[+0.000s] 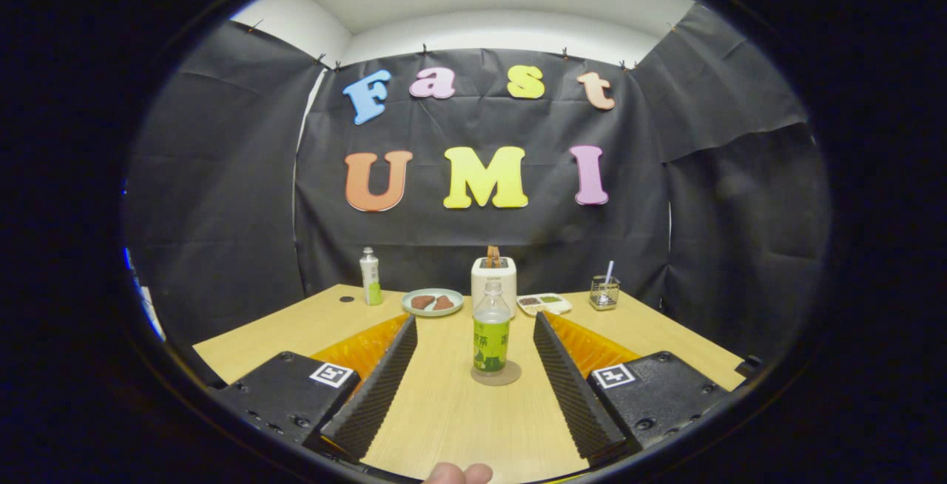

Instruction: Take the bottle from table, then pour the juice into the cup, finally place the bottle on the coaster

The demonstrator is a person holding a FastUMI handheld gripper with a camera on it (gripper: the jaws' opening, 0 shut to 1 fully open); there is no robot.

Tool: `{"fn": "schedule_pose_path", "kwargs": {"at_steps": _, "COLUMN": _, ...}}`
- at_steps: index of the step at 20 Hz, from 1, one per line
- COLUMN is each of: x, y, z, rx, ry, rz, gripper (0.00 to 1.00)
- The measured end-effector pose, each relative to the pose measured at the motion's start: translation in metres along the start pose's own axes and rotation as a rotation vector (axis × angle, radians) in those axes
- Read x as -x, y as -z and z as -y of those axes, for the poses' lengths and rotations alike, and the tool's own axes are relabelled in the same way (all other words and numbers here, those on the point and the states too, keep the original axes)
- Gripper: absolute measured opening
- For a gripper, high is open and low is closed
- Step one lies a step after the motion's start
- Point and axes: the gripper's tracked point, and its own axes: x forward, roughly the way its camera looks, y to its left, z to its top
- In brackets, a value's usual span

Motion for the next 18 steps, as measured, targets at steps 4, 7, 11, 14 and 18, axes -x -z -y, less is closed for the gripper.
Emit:
{"fn": "schedule_pose_path", "kwargs": {"at_steps": 4, "x": 0.003, "y": -0.007, "z": 0.001, "rx": -0.007, "ry": -0.016, "rz": 0.019, "gripper": 1.00}}
{"fn": "schedule_pose_path", "kwargs": {"at_steps": 7, "x": 0.007, "y": -0.012, "z": 0.003, "rx": 0.000, "ry": -0.019, "rz": 0.036, "gripper": 1.00}}
{"fn": "schedule_pose_path", "kwargs": {"at_steps": 11, "x": 0.010, "y": -0.012, "z": 0.002, "rx": 0.002, "ry": -0.024, "rz": 0.038, "gripper": 1.00}}
{"fn": "schedule_pose_path", "kwargs": {"at_steps": 14, "x": 0.013, "y": -0.011, "z": 0.000, "rx": 0.007, "ry": -0.038, "rz": 0.046, "gripper": 1.00}}
{"fn": "schedule_pose_path", "kwargs": {"at_steps": 18, "x": 0.012, "y": -0.009, "z": 0.005, "rx": 0.002, "ry": -0.032, "rz": 0.046, "gripper": 1.00}}
